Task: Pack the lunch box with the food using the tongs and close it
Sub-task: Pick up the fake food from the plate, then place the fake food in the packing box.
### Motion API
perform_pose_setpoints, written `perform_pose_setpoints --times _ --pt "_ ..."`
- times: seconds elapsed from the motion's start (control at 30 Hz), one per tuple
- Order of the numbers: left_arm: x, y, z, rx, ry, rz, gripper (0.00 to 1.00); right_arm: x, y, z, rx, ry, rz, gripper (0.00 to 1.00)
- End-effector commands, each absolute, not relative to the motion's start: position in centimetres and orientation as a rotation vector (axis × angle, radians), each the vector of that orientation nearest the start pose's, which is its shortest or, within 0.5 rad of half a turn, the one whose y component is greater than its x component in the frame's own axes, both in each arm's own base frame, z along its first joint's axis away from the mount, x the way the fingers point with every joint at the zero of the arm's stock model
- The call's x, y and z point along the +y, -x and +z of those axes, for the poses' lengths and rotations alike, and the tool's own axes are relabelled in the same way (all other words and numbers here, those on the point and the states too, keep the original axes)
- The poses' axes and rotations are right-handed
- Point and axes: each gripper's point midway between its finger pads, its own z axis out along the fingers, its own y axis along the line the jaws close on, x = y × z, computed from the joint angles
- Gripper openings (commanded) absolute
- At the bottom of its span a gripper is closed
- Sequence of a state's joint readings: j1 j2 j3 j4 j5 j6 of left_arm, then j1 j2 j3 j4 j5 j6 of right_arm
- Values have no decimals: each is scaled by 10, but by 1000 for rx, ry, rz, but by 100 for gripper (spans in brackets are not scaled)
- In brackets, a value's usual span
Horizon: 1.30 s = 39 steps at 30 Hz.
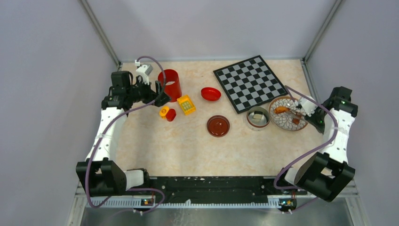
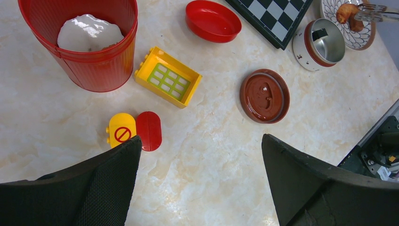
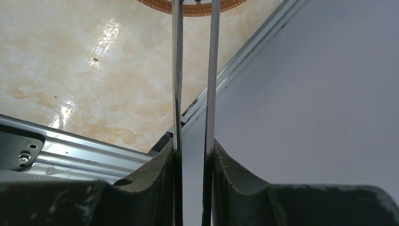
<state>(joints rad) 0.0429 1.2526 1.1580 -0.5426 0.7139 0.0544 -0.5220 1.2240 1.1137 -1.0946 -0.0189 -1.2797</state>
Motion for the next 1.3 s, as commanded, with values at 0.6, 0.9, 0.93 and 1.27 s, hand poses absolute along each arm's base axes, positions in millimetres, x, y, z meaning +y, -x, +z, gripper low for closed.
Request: perform_pose_setpoints --times 0.6,0.9,0.93,1.27 --pt "-101 -339 261 2035 -389 -735 99 -92 -287 276 2260 947 -405 0" --pt "-84 -345 263 2037 -293 -728 99 -7 -345 317 2073 1012 -370 0" --pt "-82 -345 263 2036 -283 -727 99 9 -354 322 2037 1034 -363 0" --pt "-57 -348 265 2028 -166 -720 99 119 -395 350 1832 1140 -429 0"
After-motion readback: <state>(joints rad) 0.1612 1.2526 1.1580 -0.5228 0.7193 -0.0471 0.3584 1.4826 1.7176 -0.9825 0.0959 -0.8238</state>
